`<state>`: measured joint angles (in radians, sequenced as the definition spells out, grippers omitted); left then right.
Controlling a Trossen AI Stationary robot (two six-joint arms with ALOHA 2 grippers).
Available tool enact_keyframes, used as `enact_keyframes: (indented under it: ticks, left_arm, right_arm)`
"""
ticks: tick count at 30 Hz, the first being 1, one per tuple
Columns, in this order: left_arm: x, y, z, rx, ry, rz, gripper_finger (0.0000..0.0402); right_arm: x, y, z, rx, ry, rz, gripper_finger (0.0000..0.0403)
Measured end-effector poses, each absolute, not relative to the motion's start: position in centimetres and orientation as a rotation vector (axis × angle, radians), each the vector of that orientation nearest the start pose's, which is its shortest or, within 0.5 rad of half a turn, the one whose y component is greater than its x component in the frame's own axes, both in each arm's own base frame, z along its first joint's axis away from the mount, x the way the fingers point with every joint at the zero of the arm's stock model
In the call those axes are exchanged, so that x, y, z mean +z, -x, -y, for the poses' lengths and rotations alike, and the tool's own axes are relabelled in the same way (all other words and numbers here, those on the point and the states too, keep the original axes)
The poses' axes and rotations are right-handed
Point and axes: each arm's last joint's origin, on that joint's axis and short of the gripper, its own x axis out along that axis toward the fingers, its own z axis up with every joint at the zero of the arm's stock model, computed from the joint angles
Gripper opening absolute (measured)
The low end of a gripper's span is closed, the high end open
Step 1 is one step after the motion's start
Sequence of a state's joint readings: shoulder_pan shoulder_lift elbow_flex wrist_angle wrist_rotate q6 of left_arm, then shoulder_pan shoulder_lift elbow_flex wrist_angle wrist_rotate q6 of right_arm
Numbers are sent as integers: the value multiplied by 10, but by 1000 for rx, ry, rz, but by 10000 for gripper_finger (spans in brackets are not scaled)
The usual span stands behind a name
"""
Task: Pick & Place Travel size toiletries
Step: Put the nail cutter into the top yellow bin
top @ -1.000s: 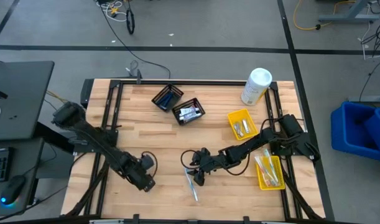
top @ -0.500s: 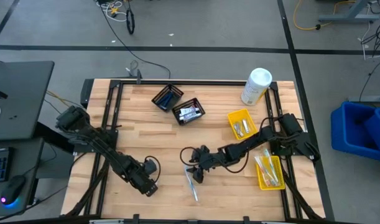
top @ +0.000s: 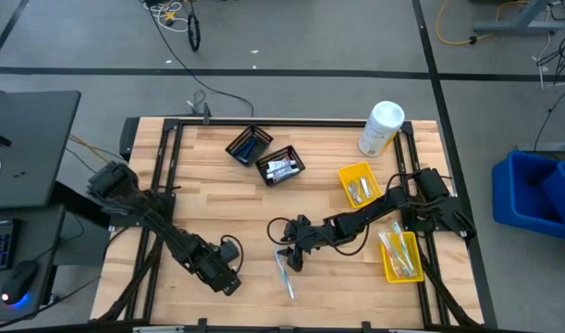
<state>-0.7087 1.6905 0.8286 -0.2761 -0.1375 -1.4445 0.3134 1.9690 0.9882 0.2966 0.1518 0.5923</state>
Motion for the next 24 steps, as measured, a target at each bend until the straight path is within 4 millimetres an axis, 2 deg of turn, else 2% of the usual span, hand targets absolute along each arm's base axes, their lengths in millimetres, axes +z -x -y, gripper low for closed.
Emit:
enact_keyframes:
  ticks: [6, 18, 24]
  left_arm:
    - [125, -227, 190, 290, 707, -1176, 208]
    - [127, -226, 181, 260, 588, -1210, 73]
    - [130, -232, 169, 262, 538, -1194, 60]
  right_arm:
    - [116, -366, -114, -38, -405, -690, 240]
    - [116, -366, -114, -17, -355, -682, 250]
    - [117, -367, -114, -8, -335, -676, 237]
